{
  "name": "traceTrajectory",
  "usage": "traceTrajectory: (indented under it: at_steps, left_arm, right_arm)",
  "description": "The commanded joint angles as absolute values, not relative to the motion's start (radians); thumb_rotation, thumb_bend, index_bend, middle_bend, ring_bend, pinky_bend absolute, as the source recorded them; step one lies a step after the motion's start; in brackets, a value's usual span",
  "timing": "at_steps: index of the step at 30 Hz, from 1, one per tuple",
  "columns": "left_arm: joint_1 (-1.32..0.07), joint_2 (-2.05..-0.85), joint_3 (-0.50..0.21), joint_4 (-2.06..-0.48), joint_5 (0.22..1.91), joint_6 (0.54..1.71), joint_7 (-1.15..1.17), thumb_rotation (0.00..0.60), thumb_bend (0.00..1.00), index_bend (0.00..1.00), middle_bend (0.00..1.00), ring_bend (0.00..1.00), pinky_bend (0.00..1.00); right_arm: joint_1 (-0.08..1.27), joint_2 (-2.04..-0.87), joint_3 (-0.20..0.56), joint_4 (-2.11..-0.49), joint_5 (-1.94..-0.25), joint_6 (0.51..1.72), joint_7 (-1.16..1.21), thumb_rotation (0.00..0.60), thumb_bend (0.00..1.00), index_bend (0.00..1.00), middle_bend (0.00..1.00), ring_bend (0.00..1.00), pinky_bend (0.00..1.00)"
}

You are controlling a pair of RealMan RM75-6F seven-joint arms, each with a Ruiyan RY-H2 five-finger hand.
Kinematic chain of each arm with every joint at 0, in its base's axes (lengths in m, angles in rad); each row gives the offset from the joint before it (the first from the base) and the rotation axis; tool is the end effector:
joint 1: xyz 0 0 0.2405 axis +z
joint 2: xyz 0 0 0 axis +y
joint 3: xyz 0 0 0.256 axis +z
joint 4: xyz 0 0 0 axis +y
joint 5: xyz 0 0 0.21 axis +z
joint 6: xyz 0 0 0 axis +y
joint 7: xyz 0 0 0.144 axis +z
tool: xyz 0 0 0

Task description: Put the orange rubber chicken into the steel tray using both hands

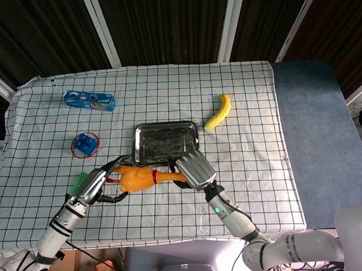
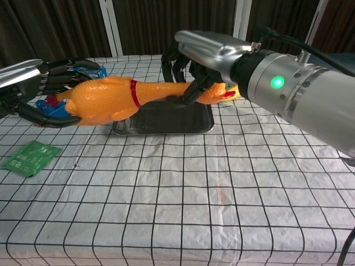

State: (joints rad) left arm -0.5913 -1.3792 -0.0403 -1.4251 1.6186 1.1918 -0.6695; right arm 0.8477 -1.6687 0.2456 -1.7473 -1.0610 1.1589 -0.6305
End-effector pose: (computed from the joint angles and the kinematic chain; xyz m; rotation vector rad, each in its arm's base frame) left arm -0.1948 0.3043 0.0442 -1.7541 -1.4292 -1.5005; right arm -0.0301 -0.3039 -0.0235 1.8910 -0.8389 1.1890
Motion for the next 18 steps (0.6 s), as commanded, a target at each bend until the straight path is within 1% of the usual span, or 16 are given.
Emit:
traceTrajectory:
  at_steps: [1,2,3,4,5,7,9,12,15,18]
  left_arm:
    - [-0.587,-1.396,-0.049,-1.423,1.608,1.205,-0.673,0.600,0.29,0.50,0.66,0.56,0.70]
    - [-0.588,-1.398,-0.049,-1.422,1.607,1.204,-0.673,0.600,0.32,0.55,0.71,0.61,0.75]
    - [-0.590,-1.399,-0.046,-1.422,1.608,1.200,-0.669,0.600,0.39,0.61,0.78,0.69,0.83]
    - [-0.590,-1.403,-0.047,-1.421,1.608,1.202,-0.663,0.600,0.44,0.64,0.82,0.72,0.86]
    - [-0.589,-1.408,-0.049,-1.417,1.608,1.207,-0.653,0.600,0.51,0.69,0.87,0.77,0.91]
    - [-0.583,-1.425,-0.053,-1.411,1.606,1.224,-0.633,0.600,0.61,0.76,0.94,0.85,0.98]
    - [-0.579,-1.435,-0.055,-1.407,1.604,1.234,-0.609,0.600,0.66,0.78,0.98,0.89,1.00]
    - [-0.566,-1.460,-0.066,-1.402,1.594,1.263,-0.569,0.600,0.70,0.79,1.00,0.92,1.00]
    - [-0.559,-1.465,-0.070,-1.416,1.579,1.266,-0.572,0.600,0.74,0.80,1.00,0.94,1.00]
    - [-0.559,-1.459,-0.076,-1.426,1.563,1.256,-0.578,0.600,0.75,0.80,1.00,0.94,1.00]
  right_arm:
    - [0.847,-1.669,0.246,-1.749,-1.059,1.160,-0.631,0.600,0.60,0.91,0.73,0.85,0.91]
    - [0.847,-1.669,0.246,-1.750,-1.058,1.161,-0.632,0.600,0.60,0.91,0.73,0.85,0.91]
    - [0.847,-1.668,0.246,-1.750,-1.057,1.162,-0.633,0.600,0.60,0.91,0.73,0.85,0.91]
    - [0.846,-1.668,0.247,-1.750,-1.056,1.164,-0.635,0.600,0.60,0.91,0.73,0.85,0.91]
    - [0.846,-1.667,0.248,-1.751,-1.054,1.165,-0.636,0.600,0.60,0.91,0.73,0.85,0.91]
    - [0.845,-1.666,0.249,-1.753,-1.052,1.168,-0.638,0.600,0.60,0.91,0.73,0.85,0.91]
    - [0.844,-1.665,0.250,-1.754,-1.050,1.171,-0.640,0.600,0.60,0.91,0.73,0.85,0.91]
    - [0.843,-1.665,0.250,-1.754,-1.041,1.173,-0.647,0.600,0.60,0.91,0.73,0.85,0.91]
    - [0.842,-1.665,0.248,-1.750,-1.037,1.172,-0.645,0.600,0.60,0.91,0.73,0.85,0.91]
    - [0.842,-1.667,0.247,-1.744,-1.036,1.169,-0.640,0.600,0.60,0.91,0.73,0.85,0.91]
